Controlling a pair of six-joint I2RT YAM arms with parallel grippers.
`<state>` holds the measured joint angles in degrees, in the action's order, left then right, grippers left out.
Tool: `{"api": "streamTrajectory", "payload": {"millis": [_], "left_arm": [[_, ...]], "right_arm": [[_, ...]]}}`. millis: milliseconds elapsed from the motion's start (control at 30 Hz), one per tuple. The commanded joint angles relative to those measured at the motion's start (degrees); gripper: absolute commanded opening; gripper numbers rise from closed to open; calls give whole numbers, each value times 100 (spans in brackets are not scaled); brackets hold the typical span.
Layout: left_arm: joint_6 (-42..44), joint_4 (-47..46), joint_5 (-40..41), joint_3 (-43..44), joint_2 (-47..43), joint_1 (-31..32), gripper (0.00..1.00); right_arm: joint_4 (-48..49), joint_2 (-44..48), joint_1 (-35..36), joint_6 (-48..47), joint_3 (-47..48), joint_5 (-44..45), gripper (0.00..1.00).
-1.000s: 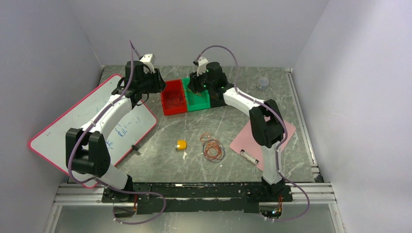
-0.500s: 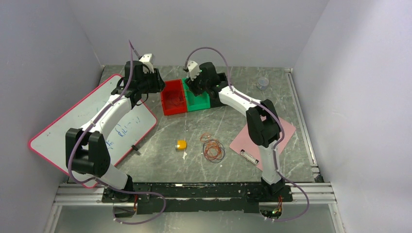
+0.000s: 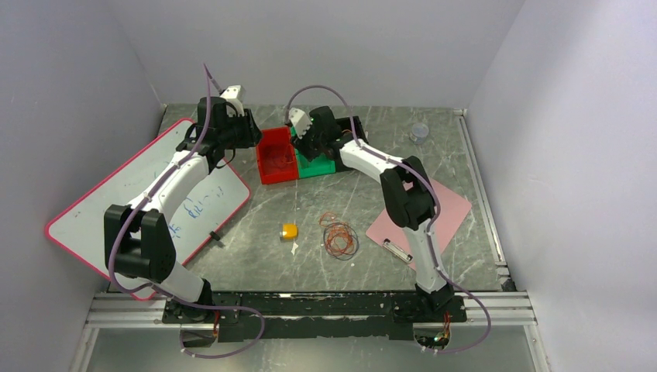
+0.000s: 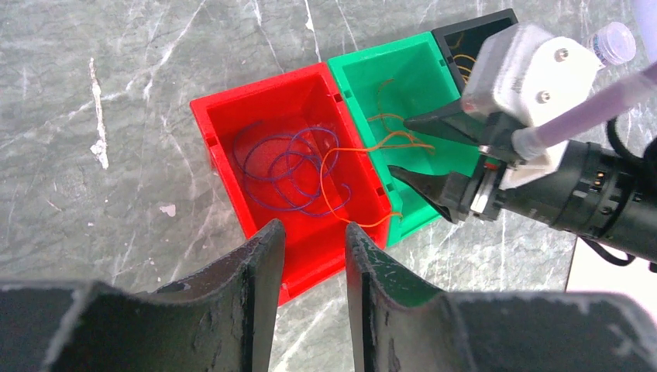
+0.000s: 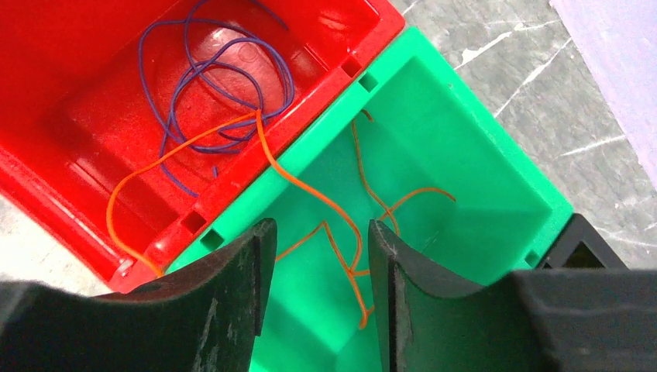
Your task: Untangle the cables
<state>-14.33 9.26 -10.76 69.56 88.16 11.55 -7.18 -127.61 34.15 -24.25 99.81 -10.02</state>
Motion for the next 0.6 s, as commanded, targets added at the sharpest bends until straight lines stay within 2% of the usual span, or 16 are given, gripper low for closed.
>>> {"api": "streamTrajectory", "payload": {"millis": [0,167,567], "left_arm": [[-2,-142,-184,-21,-170,-74,40],[4,-132,-194,-23,-167,-89,39],[18,-129,-194,-21,-165,-140,39]], "right_arm": [[109,-261,47,-57,315,200,50],[529,-357,50,119,274,443,44],[811,-535,30,523,390,831,14]]}}
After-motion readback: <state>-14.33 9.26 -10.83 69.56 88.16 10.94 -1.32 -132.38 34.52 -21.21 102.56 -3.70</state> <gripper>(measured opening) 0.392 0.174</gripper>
